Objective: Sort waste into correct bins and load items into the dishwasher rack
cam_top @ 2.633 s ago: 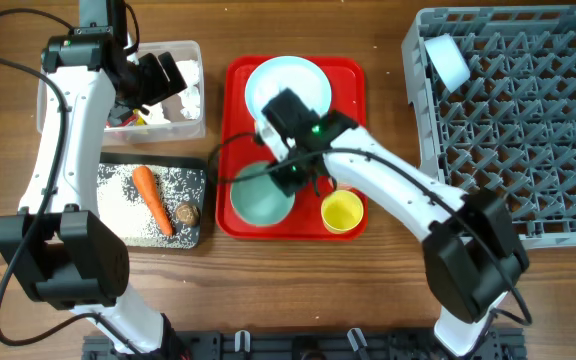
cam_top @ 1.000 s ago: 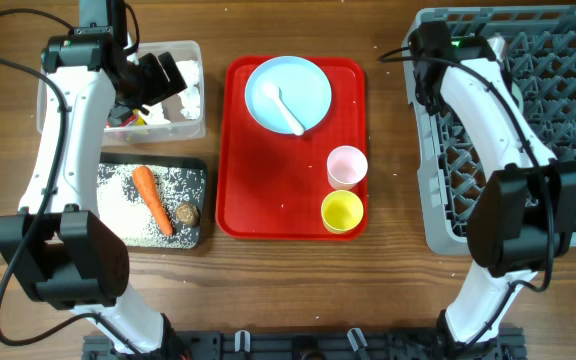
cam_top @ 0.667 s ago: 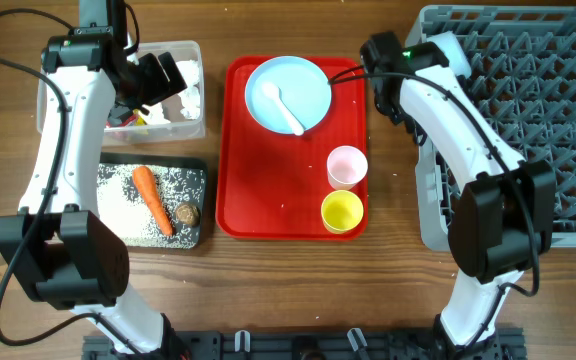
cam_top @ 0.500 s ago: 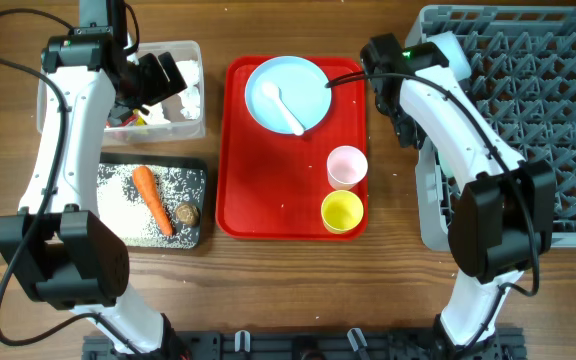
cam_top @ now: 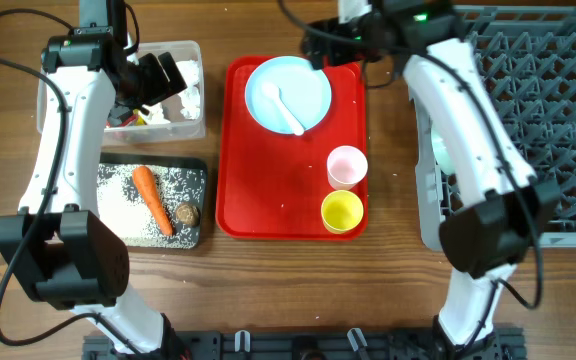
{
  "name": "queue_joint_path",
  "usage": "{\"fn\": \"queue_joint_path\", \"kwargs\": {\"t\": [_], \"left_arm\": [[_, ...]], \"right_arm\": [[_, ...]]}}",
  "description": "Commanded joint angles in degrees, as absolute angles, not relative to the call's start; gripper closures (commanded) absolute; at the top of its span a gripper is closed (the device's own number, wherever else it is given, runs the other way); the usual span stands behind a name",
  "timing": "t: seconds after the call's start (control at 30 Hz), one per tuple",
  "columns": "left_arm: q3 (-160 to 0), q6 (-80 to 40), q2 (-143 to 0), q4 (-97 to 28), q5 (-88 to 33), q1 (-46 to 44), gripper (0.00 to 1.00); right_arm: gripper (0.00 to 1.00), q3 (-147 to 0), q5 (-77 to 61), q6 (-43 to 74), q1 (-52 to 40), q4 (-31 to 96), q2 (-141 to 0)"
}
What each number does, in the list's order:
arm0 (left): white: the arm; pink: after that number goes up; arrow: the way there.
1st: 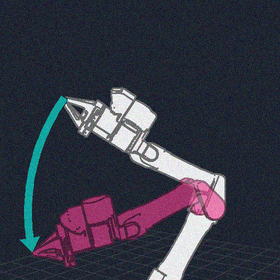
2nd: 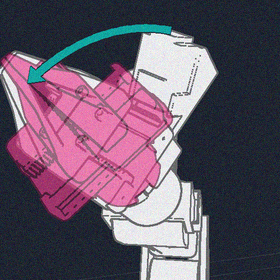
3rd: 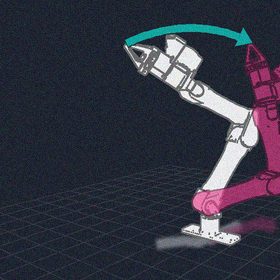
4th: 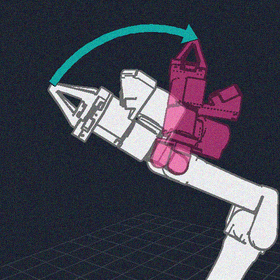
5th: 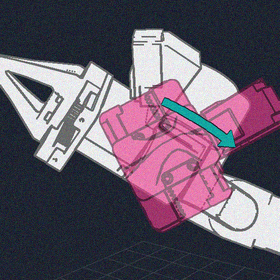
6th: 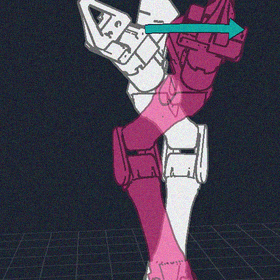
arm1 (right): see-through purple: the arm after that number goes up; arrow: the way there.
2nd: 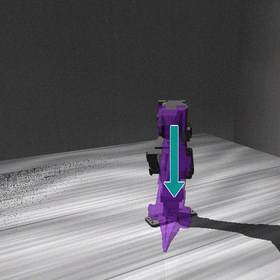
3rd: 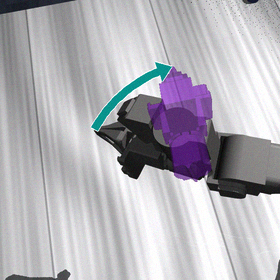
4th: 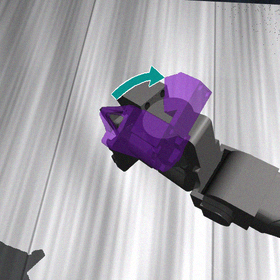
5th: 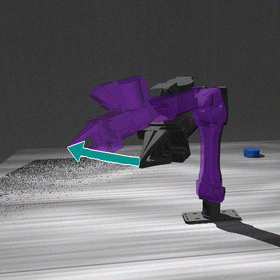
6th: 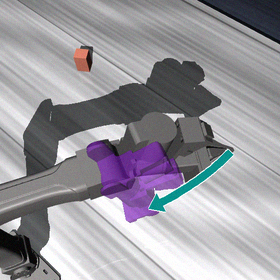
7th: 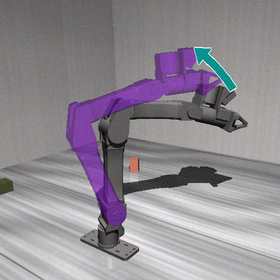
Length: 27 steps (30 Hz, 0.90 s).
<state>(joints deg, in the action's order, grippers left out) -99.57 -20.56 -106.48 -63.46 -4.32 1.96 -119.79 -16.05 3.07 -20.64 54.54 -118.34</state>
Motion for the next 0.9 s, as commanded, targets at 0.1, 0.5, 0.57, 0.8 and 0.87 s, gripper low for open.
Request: {"fn": "queue_joint_path", "kwargs": {"t": [0.1, 0.5, 0.57, 0.8, 0.87], "left_arm": [[-99.3, -21.5, -105.1, -63.5, -4.0, 2.1, 0.0], [-99.3, -21.5, -105.1, -63.5, -4.0, 2.1, 0.0], [-99.3, -21.5, -105.1, -63.5, -4.0, 2.1, 0.0], [-99.3, -21.5, -105.1, -63.5, -4.0, 2.1, 0.0], [-99.3, -21.5, -105.1, -63.5, -4.0, 2.1, 0.0]], "right_arm": [[0.25, -120.1, -14.9, 1.5, -26.3, 53.8, -133.9], [0.41, -119.1, -15.0, 1.1, -26.3, 53.3, -141.3], [0.45, -118.5, -14.8, 1.1, -26.3, 52.9, -141.3], [0.93, -118.4, -15.0, 1.5, -26.3, 53.4, -141.4], [0.96, -118.4, -15.4, 1.7, -26.3, 53.6, -141.3]]}}
